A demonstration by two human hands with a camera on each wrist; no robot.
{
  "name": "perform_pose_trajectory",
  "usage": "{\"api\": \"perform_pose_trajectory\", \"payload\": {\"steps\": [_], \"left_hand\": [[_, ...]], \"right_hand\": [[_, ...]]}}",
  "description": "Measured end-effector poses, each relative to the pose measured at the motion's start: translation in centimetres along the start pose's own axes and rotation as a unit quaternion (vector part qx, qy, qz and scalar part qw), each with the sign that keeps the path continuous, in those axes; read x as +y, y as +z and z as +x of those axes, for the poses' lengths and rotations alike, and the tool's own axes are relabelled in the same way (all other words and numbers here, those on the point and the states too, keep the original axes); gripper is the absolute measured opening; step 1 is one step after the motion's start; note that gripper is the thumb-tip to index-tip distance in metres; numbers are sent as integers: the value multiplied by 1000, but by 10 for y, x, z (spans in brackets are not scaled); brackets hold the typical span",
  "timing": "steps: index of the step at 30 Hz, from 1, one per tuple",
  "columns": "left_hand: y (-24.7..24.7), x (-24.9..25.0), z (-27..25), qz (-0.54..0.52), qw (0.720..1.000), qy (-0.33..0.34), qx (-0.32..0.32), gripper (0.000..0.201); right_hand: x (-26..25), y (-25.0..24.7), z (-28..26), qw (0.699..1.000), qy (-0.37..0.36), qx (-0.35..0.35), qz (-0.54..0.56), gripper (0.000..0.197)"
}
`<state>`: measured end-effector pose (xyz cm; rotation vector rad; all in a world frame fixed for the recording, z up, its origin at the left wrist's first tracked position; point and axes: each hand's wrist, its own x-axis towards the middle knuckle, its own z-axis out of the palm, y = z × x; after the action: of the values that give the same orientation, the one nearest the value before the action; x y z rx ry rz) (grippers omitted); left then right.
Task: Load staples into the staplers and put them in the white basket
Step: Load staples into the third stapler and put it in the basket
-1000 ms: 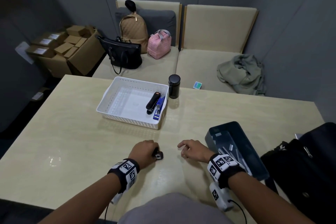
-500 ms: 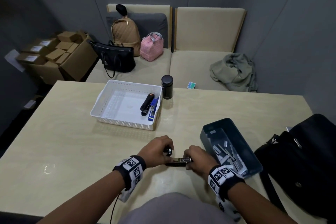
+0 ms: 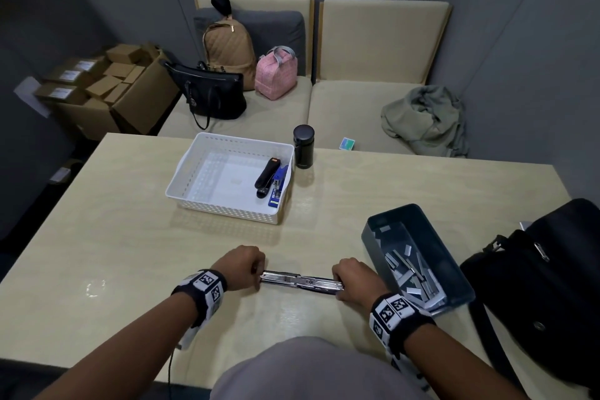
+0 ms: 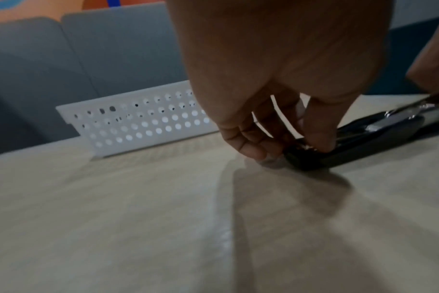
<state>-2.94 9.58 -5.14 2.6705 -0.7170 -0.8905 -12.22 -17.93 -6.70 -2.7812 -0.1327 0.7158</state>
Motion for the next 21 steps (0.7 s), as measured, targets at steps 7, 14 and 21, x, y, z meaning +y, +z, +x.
{"api": "perform_pose_trajectory", "payload": {"steps": [7, 14, 21], "left_hand": [[18, 48, 12, 88, 987, 133, 30, 39], [40, 90, 30, 178, 972, 151, 13, 31], [32, 94, 35, 146, 978, 151, 3, 25]], "right_hand": [[-2, -3, -4, 1000, -1, -13, 15, 19], [-4, -38, -13, 995, -10, 15, 103, 32], [52, -93, -20, 920, 62, 241, 301, 12]]}}
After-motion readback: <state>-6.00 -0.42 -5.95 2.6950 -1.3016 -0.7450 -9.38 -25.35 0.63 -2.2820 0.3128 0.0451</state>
